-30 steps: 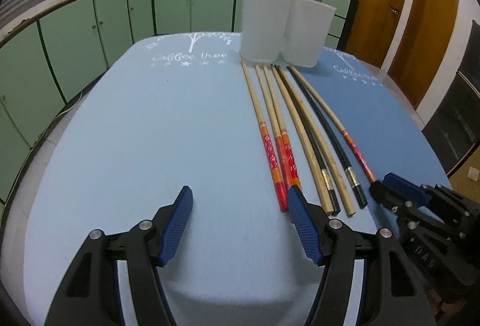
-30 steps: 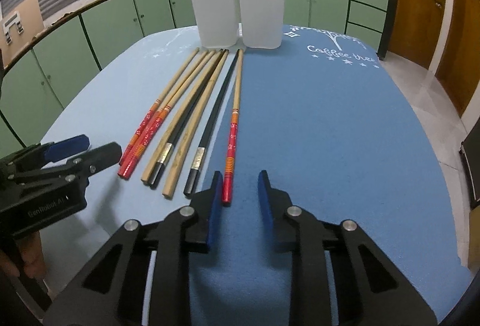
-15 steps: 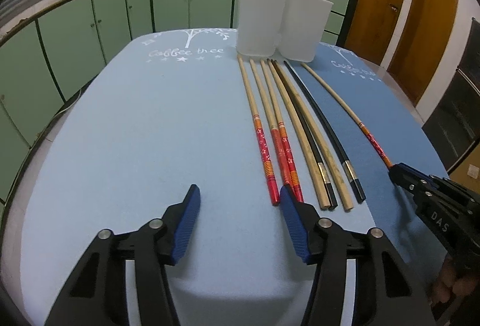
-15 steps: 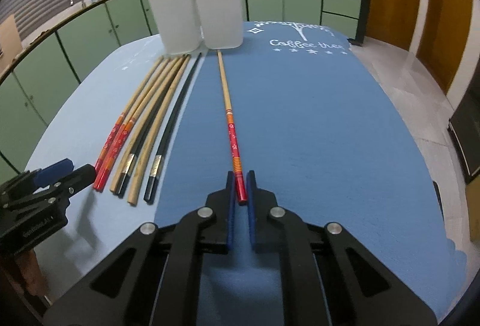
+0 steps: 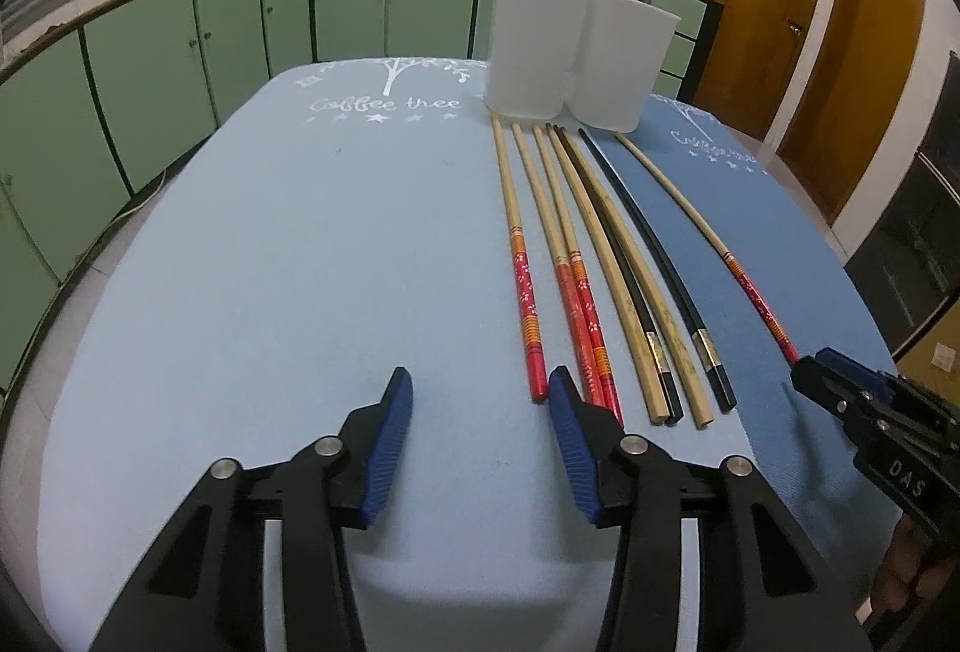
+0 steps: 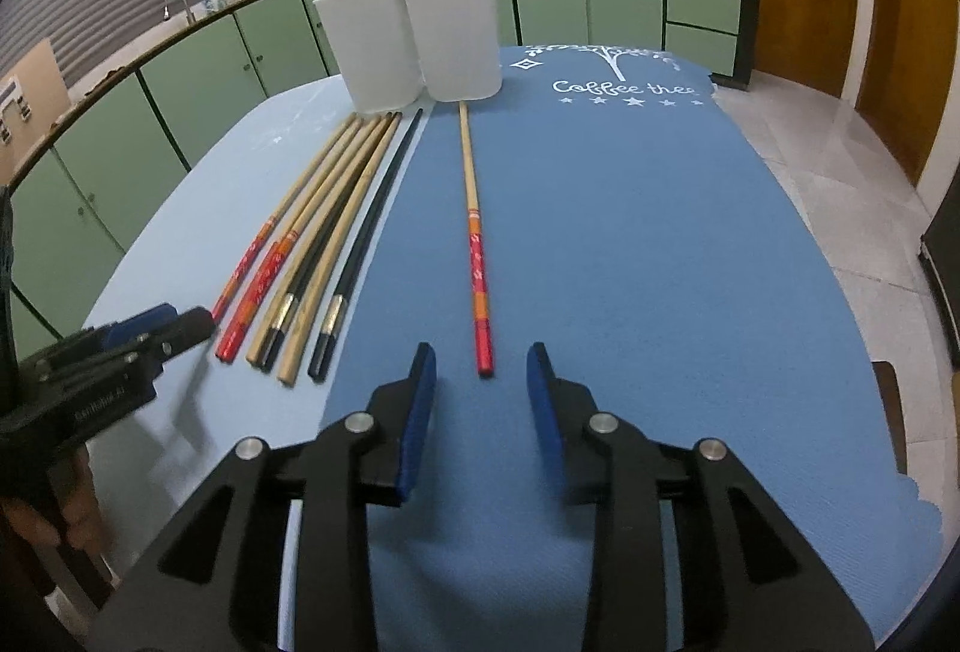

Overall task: Organize utensils
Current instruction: 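Grasp a red-patterned chopstick with the right tool while the left tool grasps another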

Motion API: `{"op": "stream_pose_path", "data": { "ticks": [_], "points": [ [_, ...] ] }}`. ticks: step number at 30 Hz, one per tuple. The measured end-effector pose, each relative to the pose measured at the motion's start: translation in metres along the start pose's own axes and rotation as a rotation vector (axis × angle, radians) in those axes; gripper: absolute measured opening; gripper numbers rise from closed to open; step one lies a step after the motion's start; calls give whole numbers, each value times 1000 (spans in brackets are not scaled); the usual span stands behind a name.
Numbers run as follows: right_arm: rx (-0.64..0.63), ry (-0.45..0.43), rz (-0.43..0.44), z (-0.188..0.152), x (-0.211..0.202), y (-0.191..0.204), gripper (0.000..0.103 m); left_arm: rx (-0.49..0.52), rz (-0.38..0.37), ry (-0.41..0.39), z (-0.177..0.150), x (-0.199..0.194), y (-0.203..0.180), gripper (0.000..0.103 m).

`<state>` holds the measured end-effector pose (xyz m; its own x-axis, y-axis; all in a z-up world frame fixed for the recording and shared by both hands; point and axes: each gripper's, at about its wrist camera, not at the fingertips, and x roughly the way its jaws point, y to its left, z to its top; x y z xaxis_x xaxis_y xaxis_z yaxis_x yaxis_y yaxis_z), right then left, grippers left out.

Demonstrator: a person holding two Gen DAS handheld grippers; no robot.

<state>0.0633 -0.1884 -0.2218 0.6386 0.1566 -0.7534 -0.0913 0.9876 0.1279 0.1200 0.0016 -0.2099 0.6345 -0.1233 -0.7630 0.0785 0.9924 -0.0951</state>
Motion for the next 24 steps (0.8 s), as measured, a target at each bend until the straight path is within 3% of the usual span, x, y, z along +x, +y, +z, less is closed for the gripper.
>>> {"op": "stream_pose_path", "data": {
  "ticks": [4, 16, 22, 24],
  "points": [
    [-19, 0, -3, 0, 3, 3, 31, 2, 1, -2, 0, 1, -5, 47],
    [-23, -24, -38, 2, 11, 4, 15, -11, 40, -26, 2, 7, -14, 44],
    [-30, -28, -49, 2, 13, 7, 6, -26, 80, -24, 5, 11, -15, 25],
    [-27, -27, -46, 3, 13, 7, 6, -12, 90, -20, 7, 12, -18, 7]
  ]
}}
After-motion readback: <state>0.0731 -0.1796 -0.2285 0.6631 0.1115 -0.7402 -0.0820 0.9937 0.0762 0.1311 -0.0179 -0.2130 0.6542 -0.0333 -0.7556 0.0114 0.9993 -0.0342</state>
